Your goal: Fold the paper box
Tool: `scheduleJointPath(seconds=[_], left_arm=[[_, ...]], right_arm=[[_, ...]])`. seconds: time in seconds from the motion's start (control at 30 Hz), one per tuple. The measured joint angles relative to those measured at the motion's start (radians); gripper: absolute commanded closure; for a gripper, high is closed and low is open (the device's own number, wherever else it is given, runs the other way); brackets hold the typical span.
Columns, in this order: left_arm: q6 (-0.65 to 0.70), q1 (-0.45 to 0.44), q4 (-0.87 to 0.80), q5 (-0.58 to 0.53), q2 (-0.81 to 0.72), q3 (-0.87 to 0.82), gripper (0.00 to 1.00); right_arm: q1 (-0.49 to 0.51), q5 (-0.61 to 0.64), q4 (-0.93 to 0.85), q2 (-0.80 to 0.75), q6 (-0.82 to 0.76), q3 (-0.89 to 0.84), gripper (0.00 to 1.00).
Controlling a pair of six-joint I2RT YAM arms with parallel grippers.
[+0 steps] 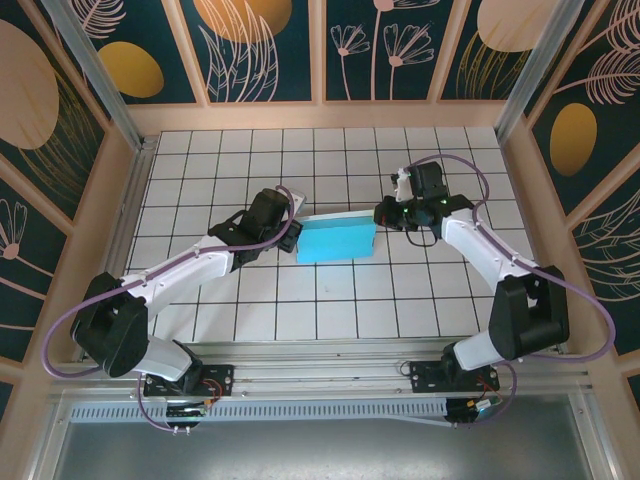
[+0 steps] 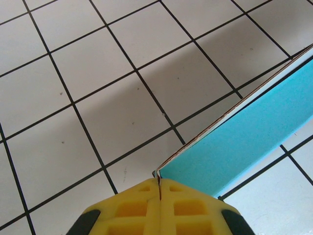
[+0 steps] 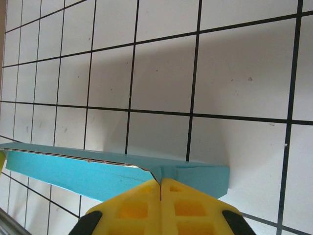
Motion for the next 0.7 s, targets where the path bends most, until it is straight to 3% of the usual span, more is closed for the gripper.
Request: scheduleJointPath(seconds=[0.4,0.7], left_arm=[[0.0,-0.008,0.025,0.015,-0.012,0.0,1.0],[-0.001,-0.008,0.019,0.021,-0.013,0.0,1.0]], right_arm=[[0.015,0.074,-0.023,-0.048,-0.009,-0.027,1.0],[0.019,0.051,0.029,-0.056,0.033,-0.058,1.0]])
